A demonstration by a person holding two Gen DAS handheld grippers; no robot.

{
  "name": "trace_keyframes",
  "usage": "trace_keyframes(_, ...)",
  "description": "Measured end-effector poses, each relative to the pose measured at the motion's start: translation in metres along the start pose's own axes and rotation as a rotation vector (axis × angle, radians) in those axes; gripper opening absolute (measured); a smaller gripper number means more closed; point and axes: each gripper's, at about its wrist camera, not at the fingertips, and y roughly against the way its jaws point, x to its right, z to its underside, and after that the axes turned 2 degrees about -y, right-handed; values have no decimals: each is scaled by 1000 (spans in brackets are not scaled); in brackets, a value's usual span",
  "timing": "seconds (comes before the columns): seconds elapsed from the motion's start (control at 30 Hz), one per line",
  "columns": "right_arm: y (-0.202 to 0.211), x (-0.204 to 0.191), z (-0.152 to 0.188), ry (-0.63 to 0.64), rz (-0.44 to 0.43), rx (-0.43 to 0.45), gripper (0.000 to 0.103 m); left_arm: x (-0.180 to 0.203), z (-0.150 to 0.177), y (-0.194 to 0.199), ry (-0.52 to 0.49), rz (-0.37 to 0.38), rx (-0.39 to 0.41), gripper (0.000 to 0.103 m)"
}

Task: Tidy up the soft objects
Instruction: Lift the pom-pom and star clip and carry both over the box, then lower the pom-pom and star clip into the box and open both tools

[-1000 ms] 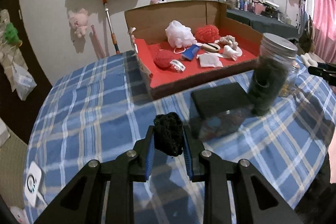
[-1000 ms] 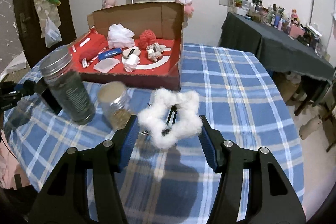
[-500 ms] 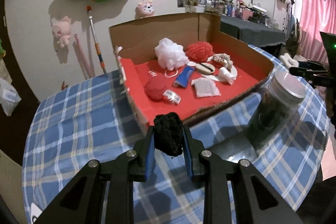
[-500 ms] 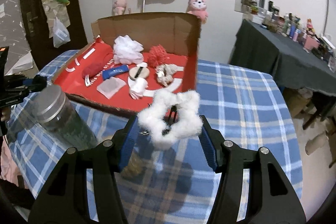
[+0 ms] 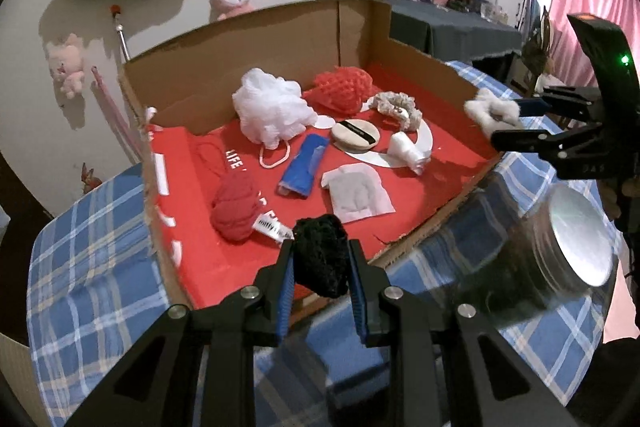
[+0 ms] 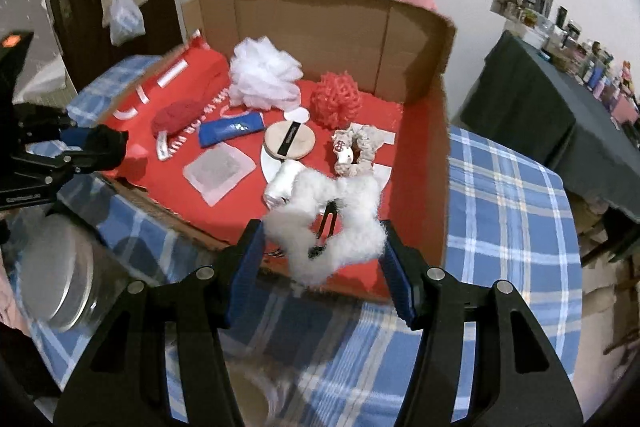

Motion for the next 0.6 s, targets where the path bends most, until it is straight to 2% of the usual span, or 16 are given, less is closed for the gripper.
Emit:
trace_keyframes(0.23, -40, -2, -14, 40, 39, -151, 55, -2, -13, -32, -6, 6, -109, 27)
trace_keyframes(0.6, -72, 1, -18, 82, 75, -272, 56, -6, -18, -64, -24, -17, -216, 27)
